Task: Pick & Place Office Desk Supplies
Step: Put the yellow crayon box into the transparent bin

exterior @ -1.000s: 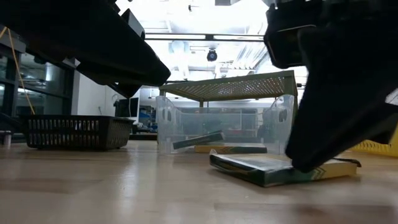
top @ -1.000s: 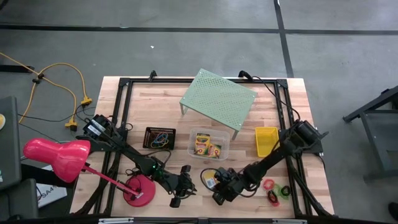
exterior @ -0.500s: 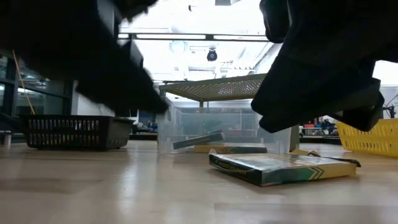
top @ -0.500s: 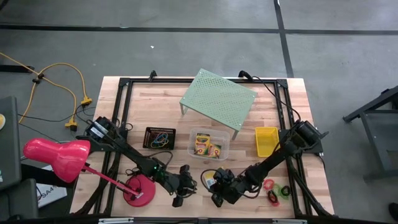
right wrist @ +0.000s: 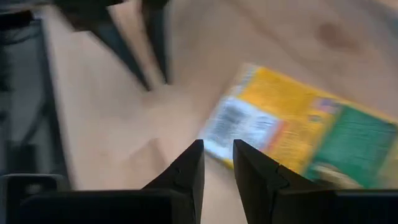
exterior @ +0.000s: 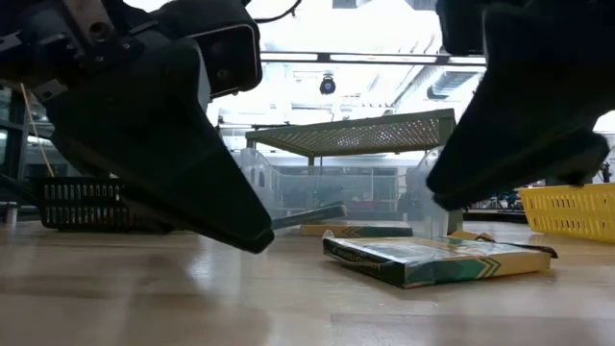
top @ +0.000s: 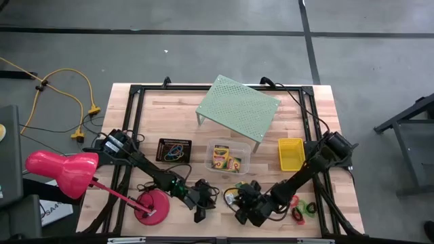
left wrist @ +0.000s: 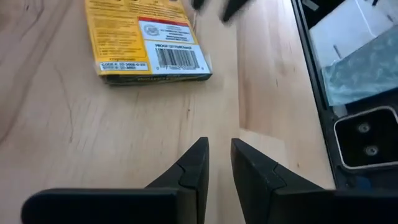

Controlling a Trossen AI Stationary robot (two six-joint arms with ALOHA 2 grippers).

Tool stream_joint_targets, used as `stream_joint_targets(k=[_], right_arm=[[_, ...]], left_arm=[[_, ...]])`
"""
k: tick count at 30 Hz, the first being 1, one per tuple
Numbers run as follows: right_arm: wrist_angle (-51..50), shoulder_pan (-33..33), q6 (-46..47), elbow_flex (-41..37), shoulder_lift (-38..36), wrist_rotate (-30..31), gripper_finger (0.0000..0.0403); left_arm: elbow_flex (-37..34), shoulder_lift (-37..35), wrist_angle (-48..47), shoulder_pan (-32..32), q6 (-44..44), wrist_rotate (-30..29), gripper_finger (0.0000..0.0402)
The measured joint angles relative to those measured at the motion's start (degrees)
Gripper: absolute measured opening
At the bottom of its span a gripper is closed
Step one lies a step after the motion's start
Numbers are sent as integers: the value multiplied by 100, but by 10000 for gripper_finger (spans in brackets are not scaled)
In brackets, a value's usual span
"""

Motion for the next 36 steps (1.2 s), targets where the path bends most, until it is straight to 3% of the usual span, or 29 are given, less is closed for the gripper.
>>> stream_joint_targets(k=[7, 15, 20, 23, 30, 36], right_arm=[[-1527, 258, 650, 2, -510, 738, 73], [-2186, 504, 629, 0, -766, 560, 73], [-2816, 562, 633, 0, -769, 264, 73], [-3157, 557, 632, 0, -769, 293, 73], [-3594, 557, 633, 0, -769, 355, 73], [-3603, 580, 619, 0, -767, 134, 73]], left_arm=[[0, 0, 11, 176, -1088, -17, 63], [0, -11, 31, 411, -2135, -11, 63], [4, -26, 20, 636, -2538, 616, 63], [11, -28, -24, 675, -2623, 652, 63], [34, -28, -108, 685, -3064, 72, 63], [344, -17, -1045, 515, -3669, -528, 63]])
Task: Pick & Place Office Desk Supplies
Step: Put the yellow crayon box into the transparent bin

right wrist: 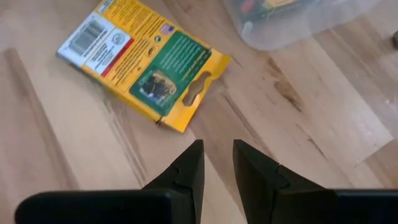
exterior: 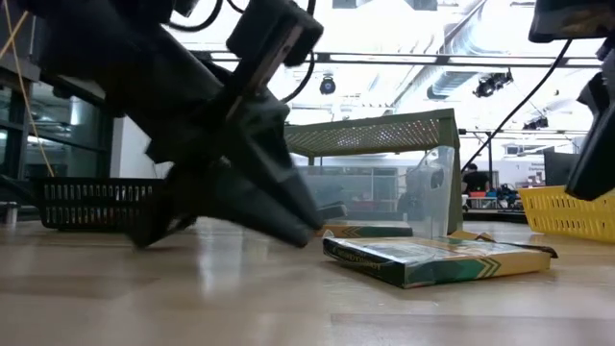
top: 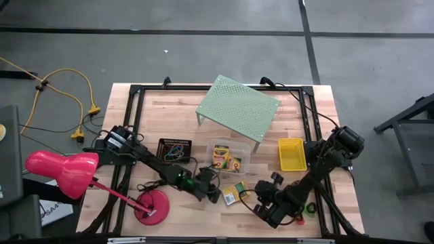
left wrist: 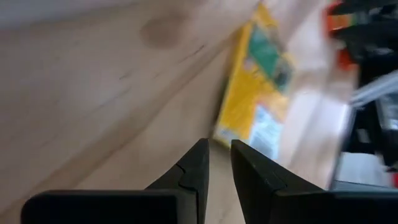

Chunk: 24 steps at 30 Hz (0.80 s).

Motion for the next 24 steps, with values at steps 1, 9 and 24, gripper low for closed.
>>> stream_joint_targets(k=[1, 9, 24], right_arm=[[4, 17, -4, 0, 0, -23, 73], [0, 171, -7, 0, 2, -40, 73], [-86, 160, 19, 0, 4, 544, 73]], left_arm=[[99, 7, -268, -24, -114, -21, 63], [984, 21, -1530, -143, -272, -457, 63], [1066, 32, -1552, -397, -584, -913, 63]])
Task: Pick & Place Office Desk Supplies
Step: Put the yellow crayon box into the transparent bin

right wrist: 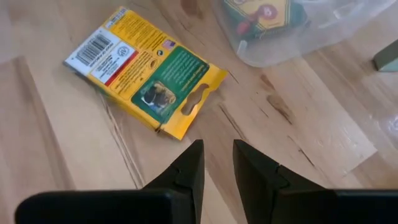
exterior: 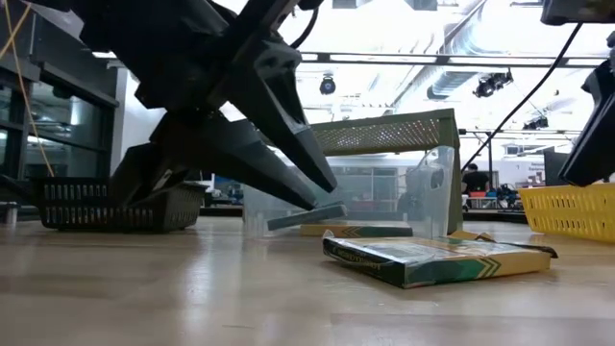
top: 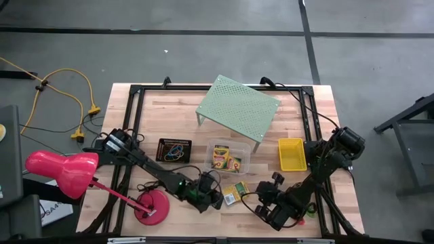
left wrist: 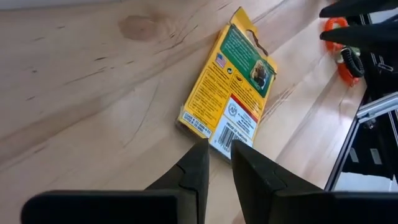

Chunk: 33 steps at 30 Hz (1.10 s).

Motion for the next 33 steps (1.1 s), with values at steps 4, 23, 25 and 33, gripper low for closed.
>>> stream_joint_targets(k=[4, 23, 25, 33], right_arm=[[13, -92, 15, -2, 88, -89, 73], [436, -572, -149, -2, 323, -452, 73], [518, -607, -165, -2, 326, -461, 73], [833, -730, -179, -2, 638, -698, 73]], left_arm=[[0, 0, -127, -72, -54, -39, 63], [-2, 284, -236, -192, -47, -50, 63], [-2, 284, -157, -192, 31, -44, 63], [2, 280, 194, -192, 403, -32, 63]])
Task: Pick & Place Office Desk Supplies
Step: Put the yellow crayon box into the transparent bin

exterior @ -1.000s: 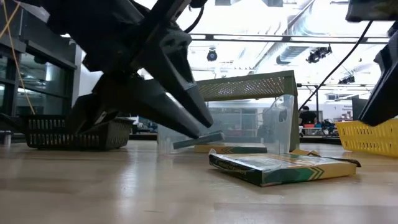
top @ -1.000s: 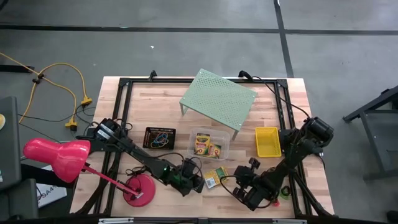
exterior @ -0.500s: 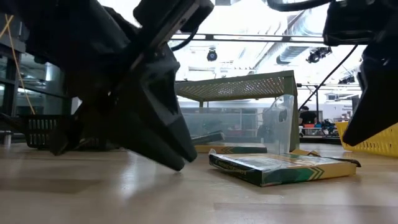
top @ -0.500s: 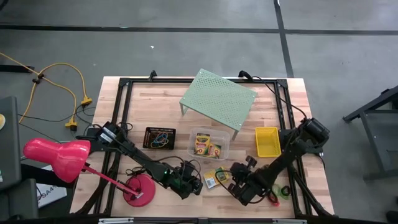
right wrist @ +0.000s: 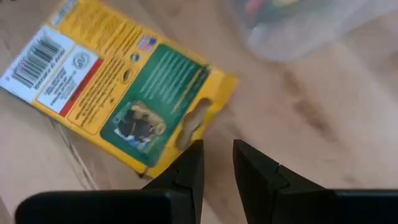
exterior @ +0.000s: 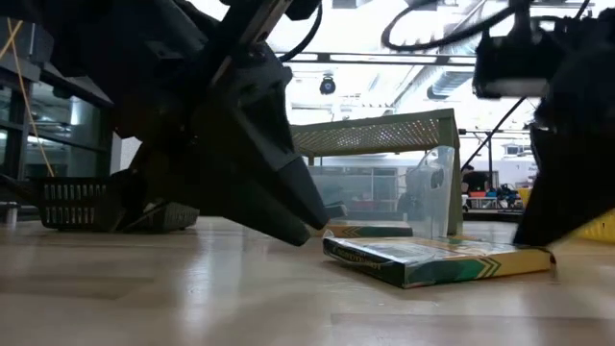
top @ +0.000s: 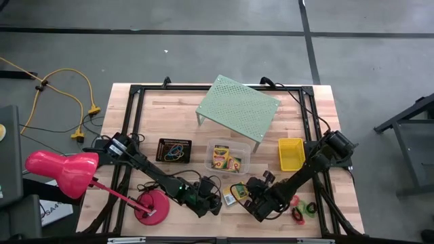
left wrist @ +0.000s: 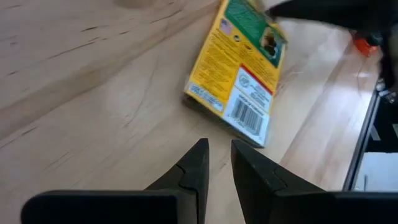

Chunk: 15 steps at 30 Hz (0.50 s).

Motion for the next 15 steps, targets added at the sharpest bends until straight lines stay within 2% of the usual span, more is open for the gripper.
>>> stream_joint_targets(k=[15], right_arm=[[1119, 99, 38, -2, 94, -392, 73]], left_arm=[[0, 0, 29, -73, 119, 5, 63]])
